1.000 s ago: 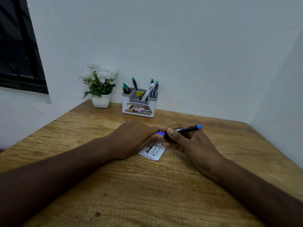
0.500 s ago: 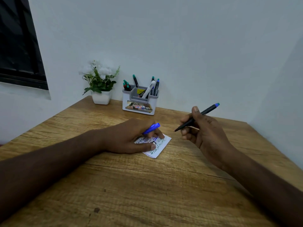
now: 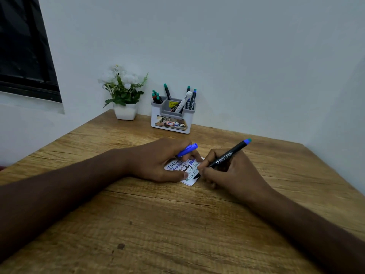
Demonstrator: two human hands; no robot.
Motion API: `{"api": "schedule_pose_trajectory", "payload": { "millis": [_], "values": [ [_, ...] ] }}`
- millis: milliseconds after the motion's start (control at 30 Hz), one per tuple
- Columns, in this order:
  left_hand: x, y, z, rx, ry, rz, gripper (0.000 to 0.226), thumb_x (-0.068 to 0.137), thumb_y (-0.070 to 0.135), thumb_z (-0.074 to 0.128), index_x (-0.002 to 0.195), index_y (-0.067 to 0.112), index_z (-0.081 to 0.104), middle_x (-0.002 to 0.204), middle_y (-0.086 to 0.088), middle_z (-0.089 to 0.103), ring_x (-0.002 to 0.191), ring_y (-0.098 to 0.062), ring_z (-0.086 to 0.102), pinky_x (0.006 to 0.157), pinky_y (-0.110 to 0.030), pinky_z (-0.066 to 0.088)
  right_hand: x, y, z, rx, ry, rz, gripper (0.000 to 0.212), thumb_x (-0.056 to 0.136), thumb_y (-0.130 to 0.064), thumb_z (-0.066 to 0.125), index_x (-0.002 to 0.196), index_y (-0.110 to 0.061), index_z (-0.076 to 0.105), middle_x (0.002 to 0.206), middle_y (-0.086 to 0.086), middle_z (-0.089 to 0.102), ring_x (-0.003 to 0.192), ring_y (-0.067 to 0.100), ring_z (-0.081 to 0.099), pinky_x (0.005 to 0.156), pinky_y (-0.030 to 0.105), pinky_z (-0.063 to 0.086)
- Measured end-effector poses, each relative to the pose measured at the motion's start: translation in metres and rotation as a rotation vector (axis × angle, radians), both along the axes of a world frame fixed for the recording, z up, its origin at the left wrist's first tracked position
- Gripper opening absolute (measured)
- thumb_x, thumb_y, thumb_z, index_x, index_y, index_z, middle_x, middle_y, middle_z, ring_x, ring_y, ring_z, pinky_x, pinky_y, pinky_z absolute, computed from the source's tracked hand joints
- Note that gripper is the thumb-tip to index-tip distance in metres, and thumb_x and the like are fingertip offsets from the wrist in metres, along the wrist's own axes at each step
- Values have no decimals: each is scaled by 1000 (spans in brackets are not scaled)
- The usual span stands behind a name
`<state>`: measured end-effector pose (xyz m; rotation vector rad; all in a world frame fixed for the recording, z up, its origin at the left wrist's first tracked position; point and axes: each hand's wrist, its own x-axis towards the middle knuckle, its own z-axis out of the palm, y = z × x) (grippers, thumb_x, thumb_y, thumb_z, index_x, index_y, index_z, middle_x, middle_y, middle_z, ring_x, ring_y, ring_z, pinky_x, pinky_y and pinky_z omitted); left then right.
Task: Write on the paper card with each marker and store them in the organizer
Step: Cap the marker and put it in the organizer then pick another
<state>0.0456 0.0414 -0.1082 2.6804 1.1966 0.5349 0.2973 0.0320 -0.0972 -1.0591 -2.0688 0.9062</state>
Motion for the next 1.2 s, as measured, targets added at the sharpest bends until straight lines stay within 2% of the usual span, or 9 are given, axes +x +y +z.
{"api": "schedule_pose_trajectory", "payload": {
  "millis": [67,200,333,400,567,733,867,1033,1200],
  "values": [
    [0,0,0,16,-9,-11,38,97,39,74,129,30,56,108,14,59,98,-7,58,85,-26,47,-1,-1,0,11,-29,12,11,89,-18,80,79,-24,78,73,0,78,63,8,69,69,38,59],
    [1,-1,1,5,-3,-19,41,95,46,69,130,26,57,109,12,60,99,-11,59,88,-38,49,-1,-5,2,46,-75,36,10,87,-21,82,80,-27,79,72,-8,78,64,2,68,63,23,51],
    [1,-1,1,2,9,-2,45,95,49,67,131,24,57,109,12,60,98,-12,59,87,-40,49,-1,-4,2,86,-67,-12,10,88,-21,81,80,-25,78,69,-1,76,67,19,73,70,41,60],
    [1,-1,0,10,4,-5,46,95,48,68,132,23,57,106,18,57,96,-11,58,85,-37,49,0,-4,2,78,-64,2,11,88,-18,80,79,-24,78,68,-2,76,64,15,70,71,44,61],
    [2,-1,2,5,-2,-24,34,96,40,74,125,39,54,107,16,58,98,-10,58,85,-32,48,0,-5,4,55,-76,39,12,85,-16,81,77,-25,78,69,-6,76,64,3,66,67,31,55],
    [0,0,0,1,-1,-14,38,96,42,73,128,32,56,108,17,58,100,-10,59,88,-38,49,1,-3,3,39,-57,-6,10,88,-18,79,80,-24,78,74,0,79,65,10,72,71,37,61],
    [1,0,1,19,15,-3,48,96,43,72,138,25,57,111,16,59,101,-7,58,89,-30,47,1,-1,2,5,-55,-9,9,89,-16,78,81,-21,78,76,4,80,65,12,73,70,33,61],
    [1,-1,1,11,38,20,45,95,51,68,130,25,56,109,12,61,97,-9,58,87,-36,47,1,0,2,1,-55,-35,11,90,-16,77,81,-22,78,74,4,80,64,13,75,67,26,59],
    [2,-1,2,5,33,7,39,97,45,72,128,28,56,108,12,61,97,-10,59,87,-37,48,1,-1,1,-7,-45,-34,8,92,-19,79,84,-23,78,75,2,80,64,10,74,66,23,57]
  ]
}}
